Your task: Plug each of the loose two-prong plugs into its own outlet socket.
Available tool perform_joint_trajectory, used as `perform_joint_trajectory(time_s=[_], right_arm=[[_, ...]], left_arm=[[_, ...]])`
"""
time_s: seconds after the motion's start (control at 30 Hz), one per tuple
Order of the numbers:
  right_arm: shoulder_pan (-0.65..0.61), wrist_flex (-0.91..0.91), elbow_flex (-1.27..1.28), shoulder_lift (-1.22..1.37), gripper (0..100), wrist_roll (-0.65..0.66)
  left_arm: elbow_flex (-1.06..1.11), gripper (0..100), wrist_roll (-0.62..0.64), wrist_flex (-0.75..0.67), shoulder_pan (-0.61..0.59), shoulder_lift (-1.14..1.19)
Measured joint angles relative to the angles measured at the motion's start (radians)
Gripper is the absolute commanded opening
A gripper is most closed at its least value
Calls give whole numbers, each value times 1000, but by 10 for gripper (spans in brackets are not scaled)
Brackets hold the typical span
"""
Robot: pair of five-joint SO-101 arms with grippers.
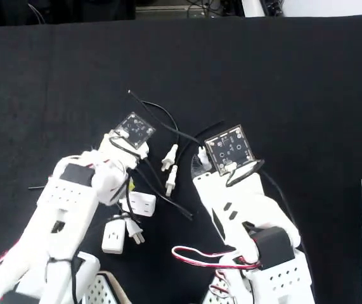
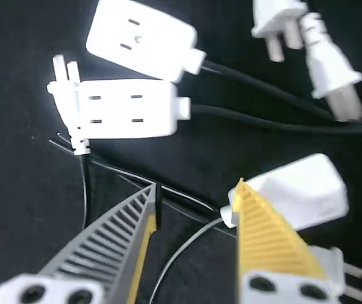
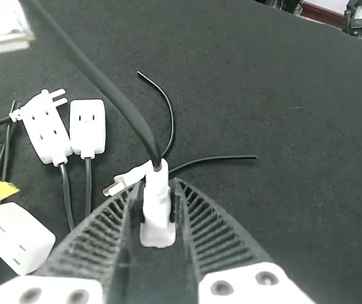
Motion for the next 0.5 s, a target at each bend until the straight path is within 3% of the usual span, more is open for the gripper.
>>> perform_joint_trajectory(time_s=[0.17,0.5], right_arm=[[0,0,0,0,11,0],[0,0,0,0,11,0]], left_arm=[[0,302,-87,89,60,-101],[118,312,-157,63,189,-114]])
